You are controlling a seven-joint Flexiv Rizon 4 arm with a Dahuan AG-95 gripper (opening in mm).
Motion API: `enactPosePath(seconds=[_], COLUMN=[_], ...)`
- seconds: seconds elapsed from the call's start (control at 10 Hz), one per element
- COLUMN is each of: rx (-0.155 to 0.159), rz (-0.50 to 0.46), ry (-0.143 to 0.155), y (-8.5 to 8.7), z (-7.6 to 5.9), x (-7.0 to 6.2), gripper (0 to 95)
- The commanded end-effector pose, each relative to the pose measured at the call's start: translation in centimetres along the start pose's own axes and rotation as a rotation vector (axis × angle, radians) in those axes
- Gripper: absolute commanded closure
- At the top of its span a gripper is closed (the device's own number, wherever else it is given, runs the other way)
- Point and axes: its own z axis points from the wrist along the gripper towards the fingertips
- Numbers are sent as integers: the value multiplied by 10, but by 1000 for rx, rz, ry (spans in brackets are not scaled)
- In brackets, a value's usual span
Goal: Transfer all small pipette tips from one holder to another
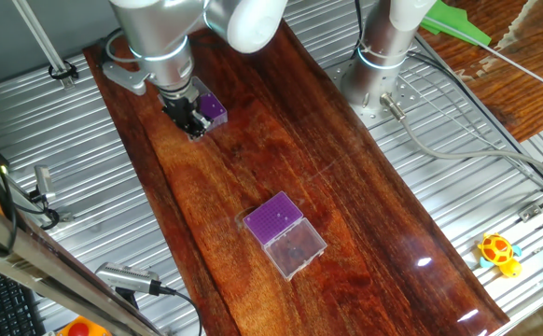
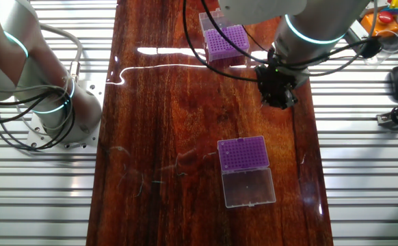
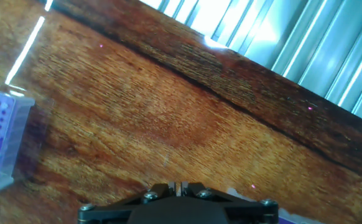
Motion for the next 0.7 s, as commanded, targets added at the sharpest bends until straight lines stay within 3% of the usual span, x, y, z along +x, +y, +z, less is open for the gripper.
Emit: enactPosePath(seconds=[0.1,0.2,0.5,0.7], rx=[2,-2,4,18], rz=[28,93,189,204], ry=[-10,-14,-15,-5], y=[21,52,110,127], z=[2,0,-3,0], x=[-20,-47,-89,-99], gripper=[950,950,950,950])
